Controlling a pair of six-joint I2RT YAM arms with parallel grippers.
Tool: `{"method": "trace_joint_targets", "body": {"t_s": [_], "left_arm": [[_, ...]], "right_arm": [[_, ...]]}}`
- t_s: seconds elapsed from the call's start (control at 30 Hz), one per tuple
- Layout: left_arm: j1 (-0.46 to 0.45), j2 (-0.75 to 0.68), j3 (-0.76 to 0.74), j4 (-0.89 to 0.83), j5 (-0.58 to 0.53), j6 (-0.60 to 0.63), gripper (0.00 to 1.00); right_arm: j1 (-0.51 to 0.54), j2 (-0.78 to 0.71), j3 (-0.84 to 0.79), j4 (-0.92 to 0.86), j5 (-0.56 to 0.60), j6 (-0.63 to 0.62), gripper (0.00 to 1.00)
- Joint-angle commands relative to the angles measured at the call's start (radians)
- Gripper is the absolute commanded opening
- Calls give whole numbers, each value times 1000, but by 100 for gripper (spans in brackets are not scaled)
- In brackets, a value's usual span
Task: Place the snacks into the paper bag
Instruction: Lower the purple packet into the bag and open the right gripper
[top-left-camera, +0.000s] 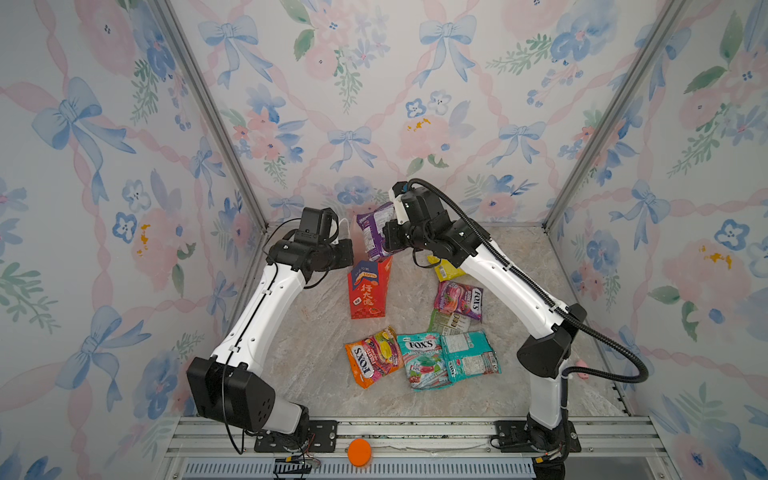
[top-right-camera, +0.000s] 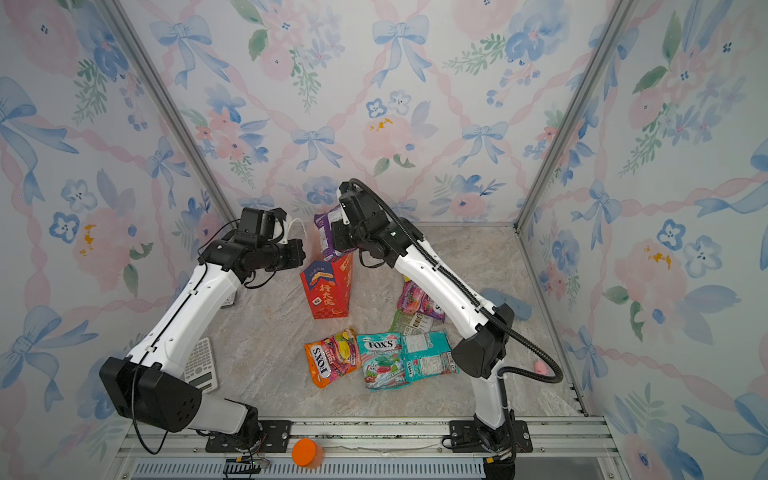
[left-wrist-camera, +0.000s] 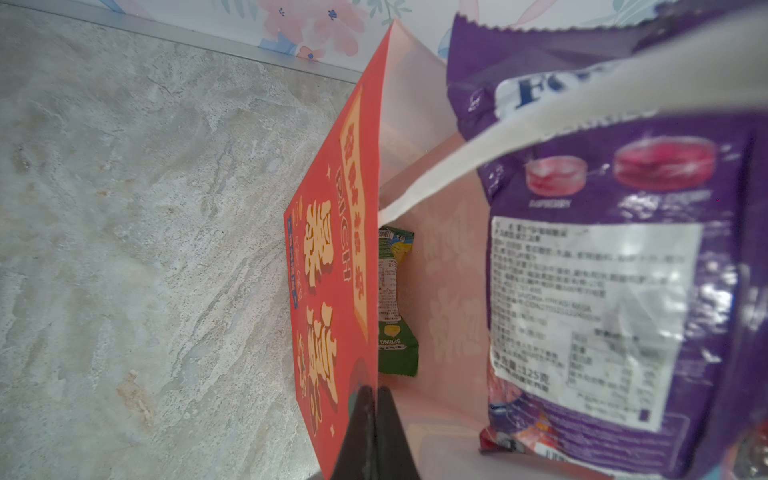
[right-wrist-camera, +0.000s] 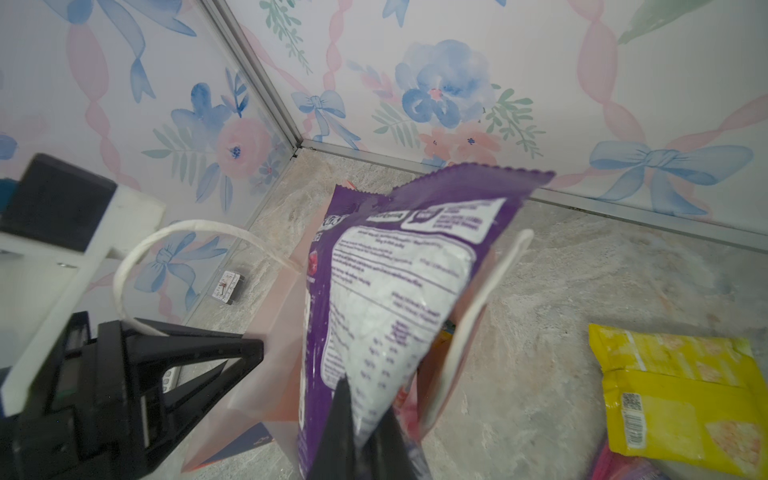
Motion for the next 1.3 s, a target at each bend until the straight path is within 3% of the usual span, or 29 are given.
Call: {"method": "trace_joint_targets", "body": {"t_s": [0.0,1.03,1.17,1.27], "left_arm": [[6,-7,-14,-7,18,5,0],[8,-24,-38,1,19,7,0],[10,-27,-43,0,19,10,0],[13,-28,-45,1,18,11,0]], "right_arm": [[14,-43,-26,50,-34,35,0],[-2,90,-3,187,-145,220,0],[-7,92,-3,182,-150,225,13],[-12,79,-13,181,-153,224,40]]}}
